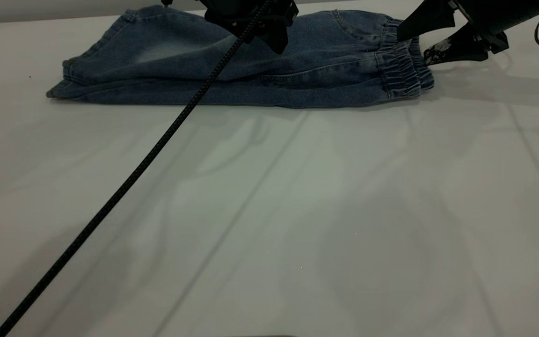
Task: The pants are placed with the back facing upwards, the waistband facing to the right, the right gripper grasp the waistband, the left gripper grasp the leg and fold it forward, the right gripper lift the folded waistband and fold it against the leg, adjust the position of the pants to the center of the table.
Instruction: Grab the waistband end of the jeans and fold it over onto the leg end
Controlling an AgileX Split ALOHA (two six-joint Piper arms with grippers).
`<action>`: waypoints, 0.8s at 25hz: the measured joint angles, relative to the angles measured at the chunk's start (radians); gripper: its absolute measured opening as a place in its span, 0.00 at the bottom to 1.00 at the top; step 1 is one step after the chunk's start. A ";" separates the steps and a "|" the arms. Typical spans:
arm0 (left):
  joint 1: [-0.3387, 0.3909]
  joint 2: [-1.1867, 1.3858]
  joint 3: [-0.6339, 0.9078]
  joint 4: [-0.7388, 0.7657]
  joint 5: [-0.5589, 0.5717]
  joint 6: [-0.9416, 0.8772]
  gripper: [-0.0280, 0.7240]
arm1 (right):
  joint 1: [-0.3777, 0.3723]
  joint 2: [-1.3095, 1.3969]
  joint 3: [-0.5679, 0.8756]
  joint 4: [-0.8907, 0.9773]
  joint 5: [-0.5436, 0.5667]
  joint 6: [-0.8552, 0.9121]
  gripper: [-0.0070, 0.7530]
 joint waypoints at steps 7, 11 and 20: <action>0.000 0.000 0.000 0.000 0.000 -0.001 0.62 | 0.065 0.000 0.000 0.000 -0.008 -0.022 0.71; 0.000 0.000 0.000 0.000 0.001 -0.001 0.62 | 0.097 0.000 0.000 0.000 -0.049 -0.027 0.70; 0.011 0.000 0.000 0.017 0.030 -0.002 0.62 | 0.103 0.000 0.000 -0.003 -0.072 -0.027 0.08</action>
